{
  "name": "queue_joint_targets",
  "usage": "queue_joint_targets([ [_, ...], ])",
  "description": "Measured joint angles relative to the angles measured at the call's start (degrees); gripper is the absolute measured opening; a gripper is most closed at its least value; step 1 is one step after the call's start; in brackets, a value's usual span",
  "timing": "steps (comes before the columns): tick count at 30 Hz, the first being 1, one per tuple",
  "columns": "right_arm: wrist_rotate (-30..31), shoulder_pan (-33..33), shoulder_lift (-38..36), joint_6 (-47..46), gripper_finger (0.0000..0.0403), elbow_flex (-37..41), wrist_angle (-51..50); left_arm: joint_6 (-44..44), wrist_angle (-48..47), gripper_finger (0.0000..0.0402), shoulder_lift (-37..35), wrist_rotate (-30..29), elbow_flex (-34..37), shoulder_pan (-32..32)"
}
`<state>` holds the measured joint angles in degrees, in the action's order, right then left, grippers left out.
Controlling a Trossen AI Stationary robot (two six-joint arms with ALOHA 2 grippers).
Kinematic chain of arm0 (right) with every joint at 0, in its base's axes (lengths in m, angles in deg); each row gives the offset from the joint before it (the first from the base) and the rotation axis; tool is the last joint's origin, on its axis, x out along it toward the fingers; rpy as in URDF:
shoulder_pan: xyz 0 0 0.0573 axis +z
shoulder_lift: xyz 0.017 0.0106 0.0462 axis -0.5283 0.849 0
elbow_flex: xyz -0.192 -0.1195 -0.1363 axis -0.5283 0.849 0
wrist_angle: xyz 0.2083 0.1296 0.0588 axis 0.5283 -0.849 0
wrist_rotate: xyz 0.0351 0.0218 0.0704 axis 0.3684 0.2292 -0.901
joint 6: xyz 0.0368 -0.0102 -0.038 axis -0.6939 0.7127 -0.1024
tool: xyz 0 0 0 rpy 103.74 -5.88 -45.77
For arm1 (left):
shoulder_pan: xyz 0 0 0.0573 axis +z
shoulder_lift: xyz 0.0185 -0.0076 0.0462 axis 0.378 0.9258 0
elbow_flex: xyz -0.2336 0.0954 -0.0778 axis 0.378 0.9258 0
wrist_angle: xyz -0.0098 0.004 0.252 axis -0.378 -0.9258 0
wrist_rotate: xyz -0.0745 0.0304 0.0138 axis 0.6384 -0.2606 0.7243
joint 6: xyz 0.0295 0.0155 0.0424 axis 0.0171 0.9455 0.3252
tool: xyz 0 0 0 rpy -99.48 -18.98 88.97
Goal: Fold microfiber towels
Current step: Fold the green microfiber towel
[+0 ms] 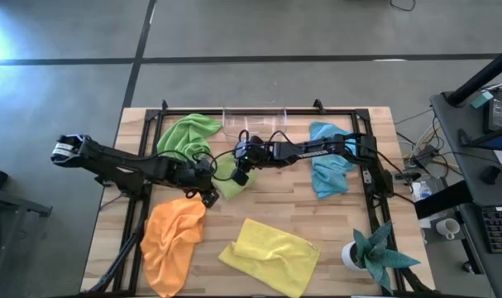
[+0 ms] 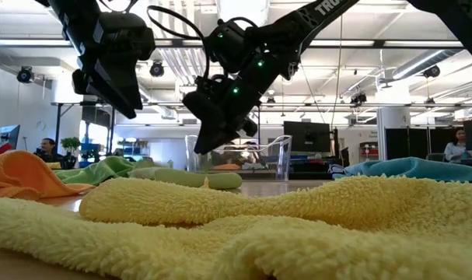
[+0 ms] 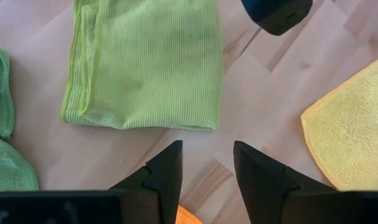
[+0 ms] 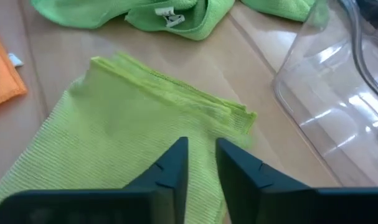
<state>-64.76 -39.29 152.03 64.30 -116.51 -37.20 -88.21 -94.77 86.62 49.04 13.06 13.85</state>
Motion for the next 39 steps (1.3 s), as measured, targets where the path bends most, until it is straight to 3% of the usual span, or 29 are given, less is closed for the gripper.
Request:
queue_joint_targets([
  [10,-0.29,-0.87,-5.47,0.76,0.0139,0.09,-8.61,0.63,0.16,0.0128,0.01,-1.58,0.47,0.03],
  [15,-1.92,-0.64,-10.26,2.02,0.0132,0.44,-14.69,0.48,0.58,0.0128,1.34,-8.15,2.93,0.77],
  [25,-2.12,-0.53,-16.82,4.65,0.011,1.92,-21.98,3.47,8.34,0.0128,7.51,-8.43,4.87,5.7],
  [32,-1.95,-0.89,-20.72,5.97,0.0097,1.92,-25.33,7.78,15.19,0.0128,12.06,-5.78,4.85,11.18],
  [39,-1.93,-0.88,-24.5,5.78,0.0083,1.92,-25.49,11.17,15.02,0.0128,14.97,3.41,4.87,17.3],
])
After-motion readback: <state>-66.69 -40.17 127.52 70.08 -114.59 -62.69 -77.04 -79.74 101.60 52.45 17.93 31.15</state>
